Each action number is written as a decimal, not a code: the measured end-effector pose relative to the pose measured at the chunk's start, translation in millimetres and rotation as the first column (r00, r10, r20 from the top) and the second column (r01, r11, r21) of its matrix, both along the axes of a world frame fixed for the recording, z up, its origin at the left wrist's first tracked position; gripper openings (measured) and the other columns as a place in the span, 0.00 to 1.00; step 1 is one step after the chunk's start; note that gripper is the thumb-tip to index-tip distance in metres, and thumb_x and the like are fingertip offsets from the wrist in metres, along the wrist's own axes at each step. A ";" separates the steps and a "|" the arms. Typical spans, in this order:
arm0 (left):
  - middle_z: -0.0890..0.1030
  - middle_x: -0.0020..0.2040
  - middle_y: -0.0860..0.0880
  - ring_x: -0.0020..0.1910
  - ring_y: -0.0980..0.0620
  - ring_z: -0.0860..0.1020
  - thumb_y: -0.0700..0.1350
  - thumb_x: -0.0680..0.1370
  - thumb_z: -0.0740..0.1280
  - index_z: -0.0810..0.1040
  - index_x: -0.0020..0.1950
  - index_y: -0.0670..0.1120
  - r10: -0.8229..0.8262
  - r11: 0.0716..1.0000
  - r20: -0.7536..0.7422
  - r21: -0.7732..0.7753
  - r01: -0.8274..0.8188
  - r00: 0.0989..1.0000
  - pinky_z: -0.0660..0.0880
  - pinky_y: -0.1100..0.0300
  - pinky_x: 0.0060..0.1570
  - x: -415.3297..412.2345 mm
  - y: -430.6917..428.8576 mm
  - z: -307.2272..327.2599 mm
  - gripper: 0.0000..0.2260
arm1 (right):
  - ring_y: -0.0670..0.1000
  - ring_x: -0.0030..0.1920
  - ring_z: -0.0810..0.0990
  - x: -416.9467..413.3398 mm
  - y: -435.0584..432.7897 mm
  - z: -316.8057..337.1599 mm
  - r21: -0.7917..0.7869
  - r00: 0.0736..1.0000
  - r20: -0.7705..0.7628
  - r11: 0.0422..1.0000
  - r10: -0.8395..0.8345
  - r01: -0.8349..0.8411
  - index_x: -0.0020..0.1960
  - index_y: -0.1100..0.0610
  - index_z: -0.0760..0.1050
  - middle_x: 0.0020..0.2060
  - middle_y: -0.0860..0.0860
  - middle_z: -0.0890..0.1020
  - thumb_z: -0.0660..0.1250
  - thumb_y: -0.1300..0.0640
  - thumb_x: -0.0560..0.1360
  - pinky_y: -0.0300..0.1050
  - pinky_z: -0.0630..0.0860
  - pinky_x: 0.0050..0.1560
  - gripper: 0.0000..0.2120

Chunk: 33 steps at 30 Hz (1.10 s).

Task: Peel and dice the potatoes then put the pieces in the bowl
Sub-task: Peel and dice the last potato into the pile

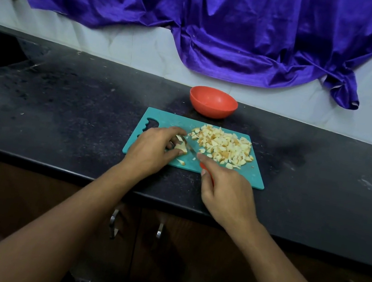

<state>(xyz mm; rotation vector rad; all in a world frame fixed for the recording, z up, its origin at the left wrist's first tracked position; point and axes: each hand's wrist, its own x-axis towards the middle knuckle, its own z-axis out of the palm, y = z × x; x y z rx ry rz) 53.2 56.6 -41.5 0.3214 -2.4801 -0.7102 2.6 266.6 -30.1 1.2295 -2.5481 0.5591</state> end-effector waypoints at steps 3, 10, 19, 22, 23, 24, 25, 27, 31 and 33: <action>0.79 0.47 0.59 0.44 0.59 0.78 0.50 0.77 0.74 0.77 0.69 0.56 -0.003 0.999 -0.006 -0.033 0.003 1.000 0.79 0.54 0.49 0.9 1.2 0.0 0.20 | 0.44 0.37 0.74 0.6 -0.6 -0.8 0.036 1.000 -0.026 0.999 0.018 -0.017 0.77 0.45 0.70 0.39 0.43 0.78 0.61 0.51 0.84 0.42 0.68 0.36 0.21; 0.82 0.50 0.58 0.46 0.59 0.78 0.50 0.78 0.73 0.80 0.60 0.56 0.021 0.997 0.031 -0.078 -0.018 0.999 0.80 0.53 0.50 1.4 3.7 2.3 0.11 | 0.44 0.39 0.76 -0.7 0.7 -0.4 0.010 1.000 0.010 1.000 0.004 -0.004 0.76 0.43 0.71 0.41 0.43 0.80 0.60 0.50 0.84 0.43 0.72 0.37 0.20; 0.82 0.43 0.59 0.44 0.59 0.79 0.51 0.79 0.72 0.82 0.53 0.55 0.076 0.996 0.028 -0.049 -0.075 0.997 0.79 0.52 0.47 1.6 2.8 0.3 0.05 | 0.43 0.31 0.72 -8.7 0.9 -4.8 -0.110 0.990 0.130 0.991 -0.063 0.077 0.74 0.40 0.72 0.33 0.42 0.75 0.61 0.49 0.84 0.40 0.64 0.31 0.19; 0.84 0.45 0.59 0.46 0.59 0.80 0.51 0.79 0.71 0.82 0.54 0.56 0.079 0.995 0.024 -0.063 -0.078 0.997 0.81 0.51 0.48 2.5 3.1 0.6 0.04 | 0.43 0.31 0.72 -8.7 0.5 -4.8 -0.111 0.990 0.124 0.991 -0.064 0.078 0.74 0.40 0.72 0.33 0.42 0.74 0.61 0.49 0.84 0.38 0.62 0.30 0.19; 0.84 0.45 0.59 0.46 0.59 0.80 0.51 0.79 0.71 0.82 0.54 0.56 0.086 0.994 0.025 -0.065 -0.084 0.996 0.81 0.51 0.48 2.6 3.6 1.3 0.04 | 0.43 0.32 0.72 -8.9 0.8 -4.8 -0.109 0.990 0.122 0.991 -0.065 0.078 0.75 0.40 0.72 0.33 0.42 0.74 0.61 0.49 0.84 0.38 0.63 0.31 0.19; 0.84 0.46 0.59 0.46 0.59 0.80 0.52 0.79 0.71 0.83 0.54 0.56 0.094 0.993 0.024 -0.070 -0.092 0.995 0.81 0.51 0.49 3.0 4.1 2.0 0.05 | 0.44 0.32 0.73 -9.1 1.1 -4.8 -0.105 0.991 0.121 0.991 -0.065 0.078 0.75 0.40 0.71 0.33 0.42 0.75 0.61 0.49 0.84 0.39 0.64 0.31 0.20; 0.84 0.46 0.58 0.46 0.59 0.80 0.52 0.79 0.71 0.83 0.54 0.56 0.102 0.992 0.026 -0.072 -0.100 0.994 0.81 0.52 0.49 3.2 4.4 2.7 0.05 | 0.44 0.32 0.73 -9.0 1.1 -4.7 -0.102 0.990 0.122 0.992 -0.064 0.077 0.75 0.40 0.71 0.33 0.43 0.75 0.61 0.49 0.84 0.39 0.65 0.31 0.20; 0.84 0.47 0.58 0.47 0.59 0.80 0.51 0.79 0.71 0.83 0.54 0.55 0.114 0.991 0.032 -0.074 -0.111 0.993 0.81 0.53 0.50 3.7 4.4 3.3 0.05 | 0.44 0.32 0.73 -8.5 1.2 -4.2 -0.102 0.990 0.125 0.992 -0.060 0.073 0.75 0.40 0.71 0.33 0.43 0.75 0.61 0.49 0.84 0.39 0.65 0.31 0.20; 0.84 0.47 0.58 0.48 0.58 0.80 0.49 0.79 0.71 0.82 0.57 0.57 0.125 0.990 0.039 -0.074 -0.122 0.991 0.81 0.51 0.50 3.3 5.1 3.8 0.08 | 0.44 0.31 0.73 -8.8 0.2 -4.4 -0.100 0.991 0.119 0.992 -0.060 0.072 0.75 0.40 0.71 0.32 0.42 0.74 0.61 0.49 0.84 0.38 0.63 0.30 0.20; 0.84 0.47 0.58 0.48 0.58 0.80 0.49 0.79 0.71 0.82 0.57 0.57 0.125 0.988 0.049 -0.093 -0.120 0.991 0.81 0.51 0.50 3.5 5.5 4.7 0.07 | 0.44 0.31 0.73 -8.7 0.2 -4.4 -0.093 0.991 0.121 0.993 -0.060 0.071 0.75 0.40 0.71 0.32 0.43 0.75 0.61 0.49 0.84 0.38 0.63 0.30 0.20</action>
